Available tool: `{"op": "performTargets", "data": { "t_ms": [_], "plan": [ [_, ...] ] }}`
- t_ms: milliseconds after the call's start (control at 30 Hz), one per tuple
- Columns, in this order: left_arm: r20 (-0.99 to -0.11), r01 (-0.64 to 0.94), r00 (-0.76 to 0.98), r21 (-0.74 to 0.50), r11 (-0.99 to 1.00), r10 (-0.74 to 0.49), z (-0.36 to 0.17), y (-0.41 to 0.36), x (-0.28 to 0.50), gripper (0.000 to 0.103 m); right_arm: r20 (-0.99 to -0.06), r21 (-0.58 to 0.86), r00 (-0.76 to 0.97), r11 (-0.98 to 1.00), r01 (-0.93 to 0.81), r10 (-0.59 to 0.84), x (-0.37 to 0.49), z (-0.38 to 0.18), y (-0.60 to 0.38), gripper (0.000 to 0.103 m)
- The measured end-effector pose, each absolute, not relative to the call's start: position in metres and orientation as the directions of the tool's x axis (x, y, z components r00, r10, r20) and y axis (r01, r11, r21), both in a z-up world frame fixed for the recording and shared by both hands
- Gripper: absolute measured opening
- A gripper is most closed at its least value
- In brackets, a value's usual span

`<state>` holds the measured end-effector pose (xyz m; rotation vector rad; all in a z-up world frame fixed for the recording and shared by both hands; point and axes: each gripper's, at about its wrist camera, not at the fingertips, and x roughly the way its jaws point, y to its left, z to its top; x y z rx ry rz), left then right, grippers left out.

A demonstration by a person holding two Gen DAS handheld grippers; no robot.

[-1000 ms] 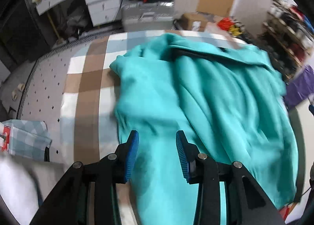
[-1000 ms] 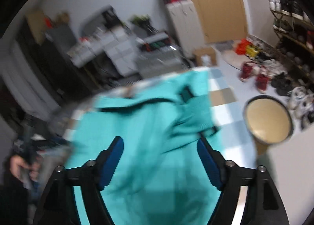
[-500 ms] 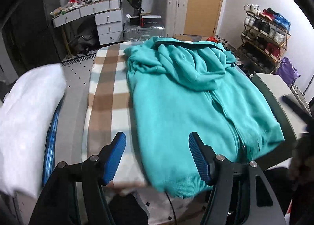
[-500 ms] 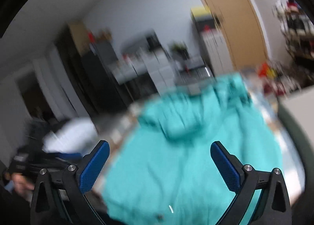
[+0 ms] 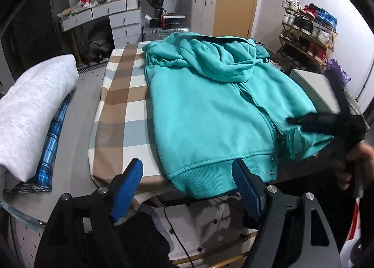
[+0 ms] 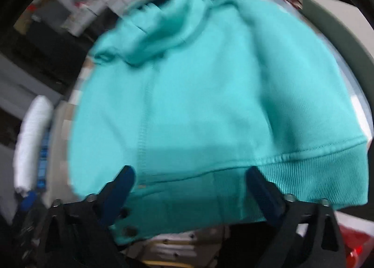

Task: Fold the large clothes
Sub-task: 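Grasp the ribbed hoodie hem with the left gripper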

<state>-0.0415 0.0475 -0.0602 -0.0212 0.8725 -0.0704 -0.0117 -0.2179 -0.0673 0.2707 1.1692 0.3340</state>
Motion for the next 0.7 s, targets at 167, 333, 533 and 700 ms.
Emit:
{"op": "performTargets", "data": {
  "t_ms": [167, 333, 533, 700],
  "plan": [
    [-0.769, 0.049, 0.637, -0.020, 0.999, -0.046, -0.076, 0.049, -0.045, 0.075, -0.781, 0.337, 0.547, 0.941, -0.039, 0.302, -0.020, -0.030, -0.286, 0.094],
    [-0.800, -0.020, 0.597, -0.081, 0.996, -0.053, -0.094, 0.064, -0.028, 0.075, -0.854, 0.319, 0.455, 0.945, 0.077, 0.252, -0.001, -0.065, -0.316, 0.094],
    [-0.842, -0.050, 0.533, -0.126, 0.991, -0.080, -0.116, 0.075, -0.019, 0.075, -0.895, 0.304, 0.370, 0.948, 0.093, 0.251, -0.001, -0.085, -0.291, 0.093],
    [-0.869, -0.037, 0.473, -0.188, 0.982, -0.148, -0.131, 0.074, -0.013, 0.075, -0.723, 0.422, 0.602, 0.907, -0.004, 0.339, -0.023, -0.026, -0.264, 0.094]
  ]
}}
